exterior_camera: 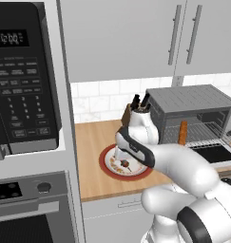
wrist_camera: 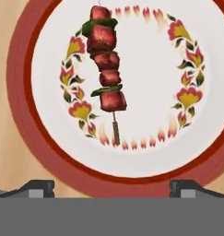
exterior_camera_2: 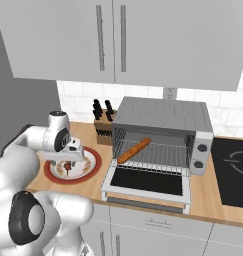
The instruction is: Pick up the kebab skewer and baguette bread, and place them inside the toaster oven. Close the toaster oven door and start by setting the timer.
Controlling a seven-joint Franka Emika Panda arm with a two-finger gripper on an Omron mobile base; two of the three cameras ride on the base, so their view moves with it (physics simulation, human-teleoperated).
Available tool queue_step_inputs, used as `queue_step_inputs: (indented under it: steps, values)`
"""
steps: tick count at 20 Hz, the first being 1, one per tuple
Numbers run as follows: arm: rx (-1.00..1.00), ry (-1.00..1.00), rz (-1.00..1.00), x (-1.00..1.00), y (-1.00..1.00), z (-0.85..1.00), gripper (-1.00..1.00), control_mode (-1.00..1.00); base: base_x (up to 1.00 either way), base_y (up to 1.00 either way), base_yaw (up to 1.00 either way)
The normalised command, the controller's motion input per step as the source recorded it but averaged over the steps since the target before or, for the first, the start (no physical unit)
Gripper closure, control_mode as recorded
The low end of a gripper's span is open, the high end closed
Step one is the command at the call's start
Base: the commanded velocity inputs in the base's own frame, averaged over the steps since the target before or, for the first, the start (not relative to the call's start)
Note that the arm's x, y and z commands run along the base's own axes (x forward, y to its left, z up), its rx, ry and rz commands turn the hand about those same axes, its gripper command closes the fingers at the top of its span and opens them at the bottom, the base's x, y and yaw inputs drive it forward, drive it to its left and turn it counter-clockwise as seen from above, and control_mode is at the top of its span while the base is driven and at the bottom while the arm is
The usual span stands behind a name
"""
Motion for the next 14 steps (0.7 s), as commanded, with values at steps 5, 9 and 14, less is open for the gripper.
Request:
queue_step_inputs:
  steps: [5,9,14]
  values:
    - [-0.01,0.0,0.06,0.39,0.02,-0.5,-1.0,-1.0,0.0,0.0,0.0]
    - [0.0,0.01,0.07,0.6,0.02,-0.42,-1.0,-1.0,0.0,0.0,0.0]
    - [-0.01,0.05,0.03,0.61,0.25,-0.13,-1.0,-1.0,0.0,0.0,0.0]
